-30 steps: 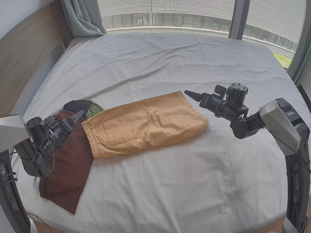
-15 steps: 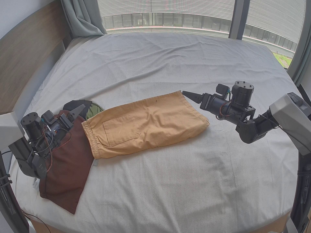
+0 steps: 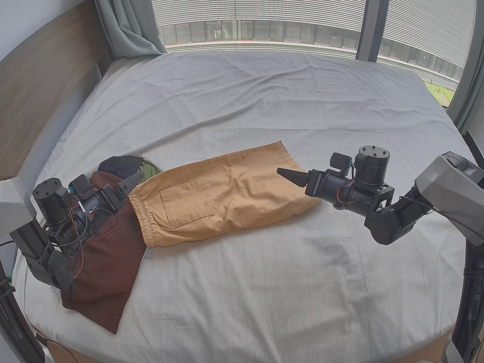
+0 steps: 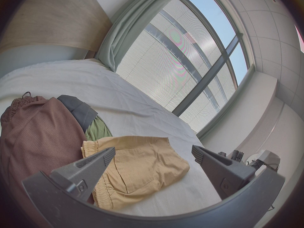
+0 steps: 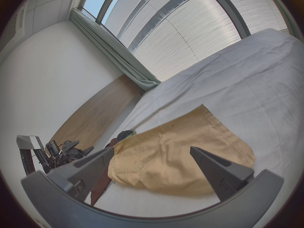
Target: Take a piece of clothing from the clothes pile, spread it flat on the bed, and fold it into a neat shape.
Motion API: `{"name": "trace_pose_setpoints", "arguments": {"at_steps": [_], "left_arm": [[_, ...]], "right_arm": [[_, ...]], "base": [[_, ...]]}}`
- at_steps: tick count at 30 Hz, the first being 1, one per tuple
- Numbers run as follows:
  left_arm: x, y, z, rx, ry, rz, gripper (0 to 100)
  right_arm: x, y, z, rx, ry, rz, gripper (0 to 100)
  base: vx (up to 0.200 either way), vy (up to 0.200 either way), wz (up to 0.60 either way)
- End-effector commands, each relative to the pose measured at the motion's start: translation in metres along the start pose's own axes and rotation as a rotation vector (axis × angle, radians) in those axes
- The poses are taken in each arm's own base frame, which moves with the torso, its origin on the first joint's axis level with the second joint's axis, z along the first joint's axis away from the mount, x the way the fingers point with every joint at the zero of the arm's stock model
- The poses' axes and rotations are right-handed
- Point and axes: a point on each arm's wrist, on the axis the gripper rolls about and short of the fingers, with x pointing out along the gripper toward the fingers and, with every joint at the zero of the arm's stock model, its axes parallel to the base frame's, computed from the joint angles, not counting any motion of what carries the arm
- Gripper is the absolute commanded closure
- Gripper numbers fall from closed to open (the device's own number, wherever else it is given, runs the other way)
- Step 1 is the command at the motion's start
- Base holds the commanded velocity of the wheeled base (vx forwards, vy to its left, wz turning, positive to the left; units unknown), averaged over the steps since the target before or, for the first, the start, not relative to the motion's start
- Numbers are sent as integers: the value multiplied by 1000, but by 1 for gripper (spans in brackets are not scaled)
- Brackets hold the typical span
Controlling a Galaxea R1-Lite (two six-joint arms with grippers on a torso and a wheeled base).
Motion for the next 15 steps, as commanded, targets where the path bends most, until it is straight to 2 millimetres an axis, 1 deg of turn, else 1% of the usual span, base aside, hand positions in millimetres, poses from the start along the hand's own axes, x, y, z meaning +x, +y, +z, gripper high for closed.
{"name": "trace_pose_setpoints", "arguments": {"at_steps": [1, 2, 7, 15], "left_arm": [[-2, -5, -8, 28, 32, -8, 0], [-2, -5, -11, 35, 40, -8, 0], [-4, -8, -14, 67, 53, -13, 0], [-4, -8, -18, 107, 67, -12, 0]], "right_arm": [[-3, -2, -23, 26, 62, -37, 0], [-4, -6, -30, 35, 82, -48, 0], [-5, -13, -45, 47, 111, -62, 0], [1, -28, -70, 68, 157, -103, 0]], "base": [[0, 0, 0], [0, 0, 0], [0, 0, 0], [0, 0, 0]]}}
